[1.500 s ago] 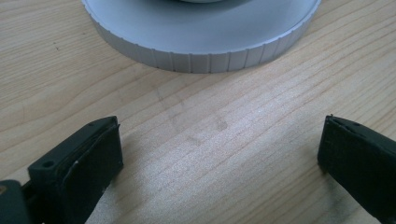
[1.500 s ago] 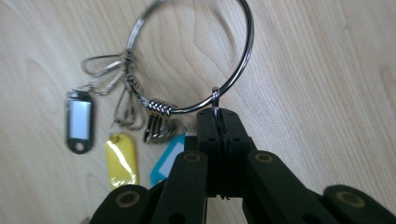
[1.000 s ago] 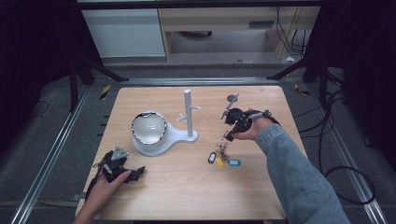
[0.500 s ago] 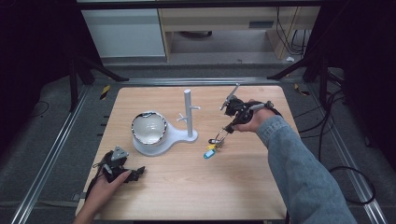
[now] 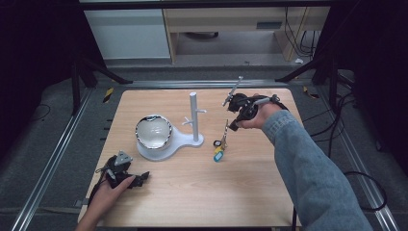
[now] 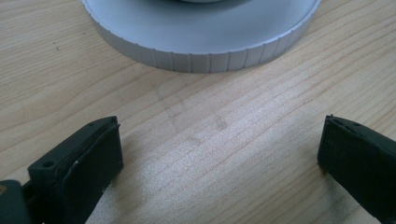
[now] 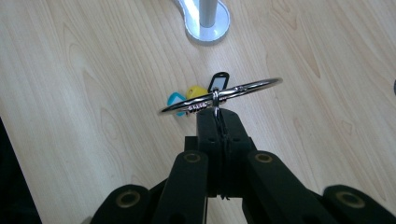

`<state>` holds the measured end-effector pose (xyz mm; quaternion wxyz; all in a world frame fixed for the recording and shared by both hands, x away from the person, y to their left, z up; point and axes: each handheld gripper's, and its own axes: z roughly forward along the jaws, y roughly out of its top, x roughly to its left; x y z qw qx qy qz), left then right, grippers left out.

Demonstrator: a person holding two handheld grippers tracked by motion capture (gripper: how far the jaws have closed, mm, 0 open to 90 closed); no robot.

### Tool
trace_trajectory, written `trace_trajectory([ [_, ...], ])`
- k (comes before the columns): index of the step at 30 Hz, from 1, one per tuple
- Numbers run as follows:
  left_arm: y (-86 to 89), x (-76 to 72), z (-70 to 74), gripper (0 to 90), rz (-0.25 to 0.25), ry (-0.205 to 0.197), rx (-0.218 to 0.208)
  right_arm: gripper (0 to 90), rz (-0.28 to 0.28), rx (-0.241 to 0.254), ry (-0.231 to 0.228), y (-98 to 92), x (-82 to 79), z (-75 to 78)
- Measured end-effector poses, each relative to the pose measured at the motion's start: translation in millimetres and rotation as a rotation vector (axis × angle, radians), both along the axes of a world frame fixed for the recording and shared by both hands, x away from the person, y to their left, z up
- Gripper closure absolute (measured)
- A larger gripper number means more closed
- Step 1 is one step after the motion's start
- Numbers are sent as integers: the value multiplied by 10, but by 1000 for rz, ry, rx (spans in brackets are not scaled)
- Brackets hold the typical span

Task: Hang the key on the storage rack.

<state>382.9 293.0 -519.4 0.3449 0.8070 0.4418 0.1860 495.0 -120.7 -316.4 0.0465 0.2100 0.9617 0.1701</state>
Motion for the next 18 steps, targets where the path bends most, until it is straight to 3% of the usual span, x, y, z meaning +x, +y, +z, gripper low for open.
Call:
trace_trajectory([
  [18, 0, 0, 1, 0, -1, 2, 1, 888, 19, -25, -30, 119, 15, 300],
])
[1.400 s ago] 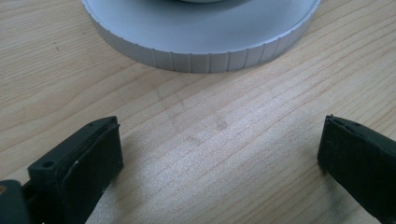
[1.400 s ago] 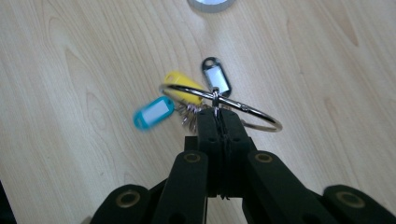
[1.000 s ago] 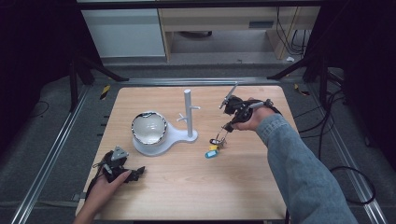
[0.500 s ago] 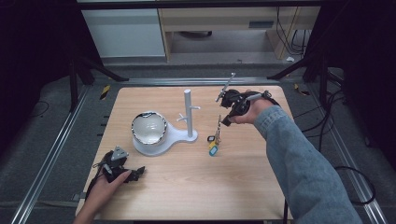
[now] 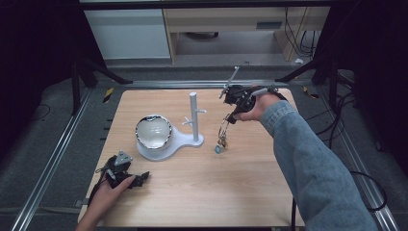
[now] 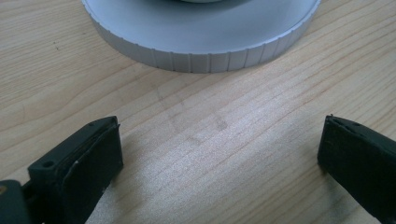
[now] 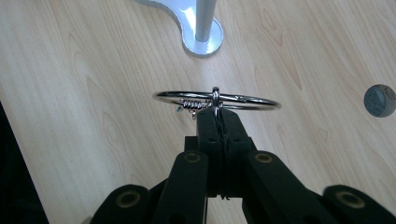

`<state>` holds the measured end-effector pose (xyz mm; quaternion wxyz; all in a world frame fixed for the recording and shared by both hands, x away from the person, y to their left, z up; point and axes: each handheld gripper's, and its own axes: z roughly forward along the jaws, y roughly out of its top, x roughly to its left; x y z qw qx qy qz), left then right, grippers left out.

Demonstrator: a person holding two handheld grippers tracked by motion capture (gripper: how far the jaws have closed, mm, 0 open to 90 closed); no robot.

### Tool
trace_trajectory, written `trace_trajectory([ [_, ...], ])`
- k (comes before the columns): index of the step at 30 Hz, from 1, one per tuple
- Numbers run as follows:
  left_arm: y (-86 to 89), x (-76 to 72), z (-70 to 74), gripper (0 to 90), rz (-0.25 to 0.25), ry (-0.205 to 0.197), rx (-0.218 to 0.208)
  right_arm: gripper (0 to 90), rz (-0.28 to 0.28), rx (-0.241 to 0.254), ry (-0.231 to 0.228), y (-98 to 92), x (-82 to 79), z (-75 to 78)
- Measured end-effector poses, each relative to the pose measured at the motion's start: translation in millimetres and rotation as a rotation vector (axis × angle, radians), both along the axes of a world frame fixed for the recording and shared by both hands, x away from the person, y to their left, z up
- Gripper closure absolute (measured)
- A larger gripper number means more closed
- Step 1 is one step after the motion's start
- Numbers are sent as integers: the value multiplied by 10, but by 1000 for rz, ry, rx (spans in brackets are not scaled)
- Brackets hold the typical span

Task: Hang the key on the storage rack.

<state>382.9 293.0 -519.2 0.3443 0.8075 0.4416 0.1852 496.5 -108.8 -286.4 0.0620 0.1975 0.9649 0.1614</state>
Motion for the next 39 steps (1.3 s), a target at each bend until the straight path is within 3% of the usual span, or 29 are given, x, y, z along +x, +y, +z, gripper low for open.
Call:
trace_trajectory([
  [19, 0, 0, 0, 0, 1, 0, 0, 889, 29, -5, -31, 185, 5, 257],
  [39, 0, 0, 0, 0, 1, 0, 0, 889, 42, -13, -30, 352, 79, 316],
])
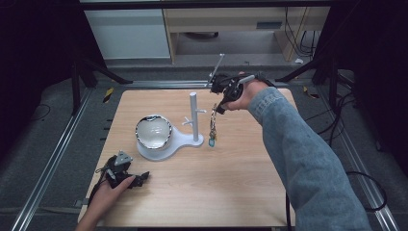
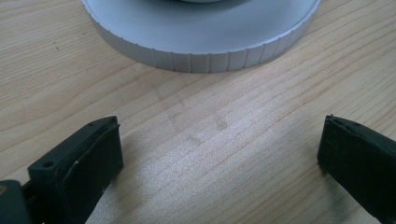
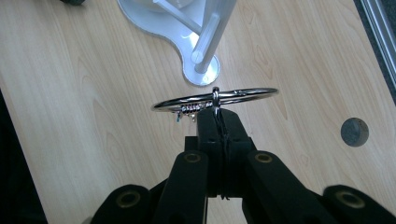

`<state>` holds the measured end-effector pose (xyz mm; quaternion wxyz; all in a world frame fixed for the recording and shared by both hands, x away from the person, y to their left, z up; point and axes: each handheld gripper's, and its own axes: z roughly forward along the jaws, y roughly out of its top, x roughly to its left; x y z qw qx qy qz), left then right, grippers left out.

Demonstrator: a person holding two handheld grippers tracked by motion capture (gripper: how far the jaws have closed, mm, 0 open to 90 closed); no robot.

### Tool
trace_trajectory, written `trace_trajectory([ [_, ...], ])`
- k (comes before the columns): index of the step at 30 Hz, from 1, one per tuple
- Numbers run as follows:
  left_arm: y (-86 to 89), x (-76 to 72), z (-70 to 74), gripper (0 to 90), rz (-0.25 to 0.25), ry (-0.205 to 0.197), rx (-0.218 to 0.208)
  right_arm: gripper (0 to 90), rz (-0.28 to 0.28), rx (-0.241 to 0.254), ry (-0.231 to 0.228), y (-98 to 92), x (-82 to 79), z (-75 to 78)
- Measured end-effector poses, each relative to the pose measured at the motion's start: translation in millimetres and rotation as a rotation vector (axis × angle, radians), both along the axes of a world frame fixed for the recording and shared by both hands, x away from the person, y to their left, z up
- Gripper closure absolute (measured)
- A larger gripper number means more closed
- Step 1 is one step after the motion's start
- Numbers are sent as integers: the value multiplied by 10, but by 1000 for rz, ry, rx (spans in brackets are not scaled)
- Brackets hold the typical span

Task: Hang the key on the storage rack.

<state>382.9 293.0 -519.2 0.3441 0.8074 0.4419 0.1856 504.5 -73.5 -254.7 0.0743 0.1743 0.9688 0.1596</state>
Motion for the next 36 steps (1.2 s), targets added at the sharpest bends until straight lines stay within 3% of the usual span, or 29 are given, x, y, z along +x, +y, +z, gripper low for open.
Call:
trace_trajectory([
  [18, 0, 0, 0, 0, 0, 0, 0, 889, 17, -3, 8, 208, 74, 4],
  [36, 1, 0, 0, 0, -1, 0, 1, 889, 30, -5, 9, 254, 111, 0],
])
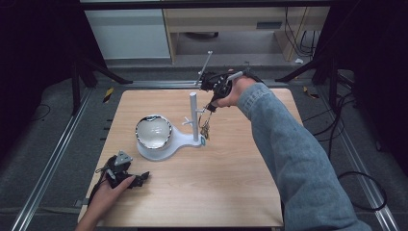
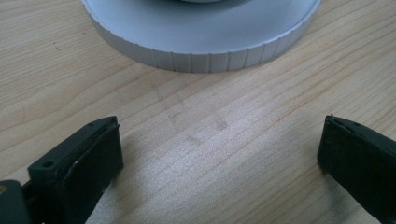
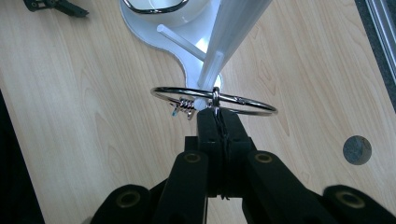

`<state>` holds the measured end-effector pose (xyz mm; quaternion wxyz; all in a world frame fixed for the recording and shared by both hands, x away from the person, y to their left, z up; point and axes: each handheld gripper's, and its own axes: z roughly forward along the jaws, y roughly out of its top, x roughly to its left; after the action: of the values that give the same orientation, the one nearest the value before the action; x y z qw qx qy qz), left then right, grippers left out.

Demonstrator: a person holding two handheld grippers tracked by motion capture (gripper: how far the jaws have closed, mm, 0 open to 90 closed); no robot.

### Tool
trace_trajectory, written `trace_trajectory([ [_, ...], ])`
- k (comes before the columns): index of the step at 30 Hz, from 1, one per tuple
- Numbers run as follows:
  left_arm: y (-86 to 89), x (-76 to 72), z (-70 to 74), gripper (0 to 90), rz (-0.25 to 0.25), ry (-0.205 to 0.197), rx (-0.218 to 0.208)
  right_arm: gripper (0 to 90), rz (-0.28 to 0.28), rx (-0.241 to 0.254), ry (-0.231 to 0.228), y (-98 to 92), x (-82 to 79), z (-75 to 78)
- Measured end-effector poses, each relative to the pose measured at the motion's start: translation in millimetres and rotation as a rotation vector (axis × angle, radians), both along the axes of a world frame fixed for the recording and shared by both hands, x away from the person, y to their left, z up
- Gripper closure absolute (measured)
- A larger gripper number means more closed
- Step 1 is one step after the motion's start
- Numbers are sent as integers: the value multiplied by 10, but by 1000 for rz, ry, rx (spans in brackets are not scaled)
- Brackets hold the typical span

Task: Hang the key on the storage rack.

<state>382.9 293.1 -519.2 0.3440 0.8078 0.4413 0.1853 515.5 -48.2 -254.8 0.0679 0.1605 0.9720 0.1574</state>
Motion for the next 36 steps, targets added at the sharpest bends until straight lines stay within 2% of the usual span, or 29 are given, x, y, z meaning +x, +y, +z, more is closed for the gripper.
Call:
trace_trajectory([
  [11, 0, 0, 0, 0, 1, 0, 0, 889, -2, -11, 13, 50, 66, -43],
  [36, 1, -1, 0, 0, -1, 0, 0, 888, -3, 14, 49, 147, 230, -189],
])
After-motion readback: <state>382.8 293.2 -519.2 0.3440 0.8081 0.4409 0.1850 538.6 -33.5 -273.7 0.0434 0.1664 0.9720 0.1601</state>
